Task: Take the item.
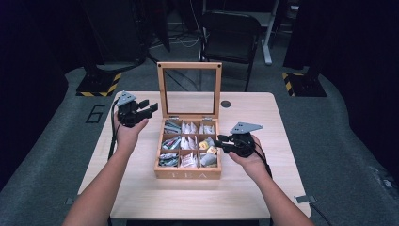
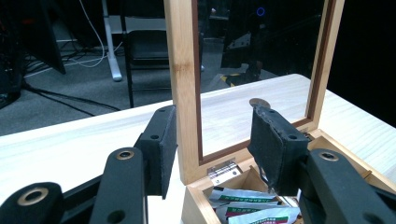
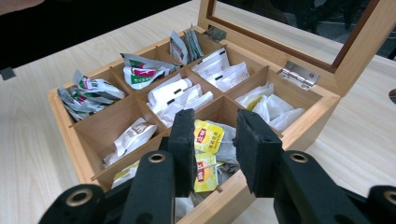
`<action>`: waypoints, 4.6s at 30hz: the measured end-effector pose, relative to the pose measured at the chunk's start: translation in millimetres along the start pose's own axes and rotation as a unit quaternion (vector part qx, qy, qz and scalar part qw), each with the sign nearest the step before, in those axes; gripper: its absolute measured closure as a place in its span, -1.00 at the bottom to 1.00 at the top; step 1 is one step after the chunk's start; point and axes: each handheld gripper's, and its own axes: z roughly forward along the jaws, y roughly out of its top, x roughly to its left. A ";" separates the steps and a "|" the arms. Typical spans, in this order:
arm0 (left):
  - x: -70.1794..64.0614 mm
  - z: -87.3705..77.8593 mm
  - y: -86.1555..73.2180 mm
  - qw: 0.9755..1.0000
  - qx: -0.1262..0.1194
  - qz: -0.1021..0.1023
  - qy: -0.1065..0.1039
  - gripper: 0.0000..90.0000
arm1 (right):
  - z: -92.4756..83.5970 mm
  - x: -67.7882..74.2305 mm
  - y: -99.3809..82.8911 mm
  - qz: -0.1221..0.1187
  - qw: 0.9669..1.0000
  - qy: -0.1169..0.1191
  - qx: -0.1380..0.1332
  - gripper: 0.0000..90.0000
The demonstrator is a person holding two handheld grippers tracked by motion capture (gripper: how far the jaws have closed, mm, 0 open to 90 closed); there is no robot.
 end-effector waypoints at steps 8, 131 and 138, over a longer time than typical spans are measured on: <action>0.5 -0.5 0.0 1.000 0.001 -0.001 0.002 0.14 | -1.5 4.4 -8.1 -0.005 1.000 0.011 -0.003 0.58; 7.3 -7.4 0.6 1.000 0.000 -0.004 0.014 0.13 | -48.4 -13.7 36.4 -0.005 1.000 -0.001 -0.007 1.00; 7.6 -7.2 0.7 1.000 -0.001 -0.003 0.015 0.13 | -62.1 -26.2 31.6 0.002 1.000 -0.026 -0.007 1.00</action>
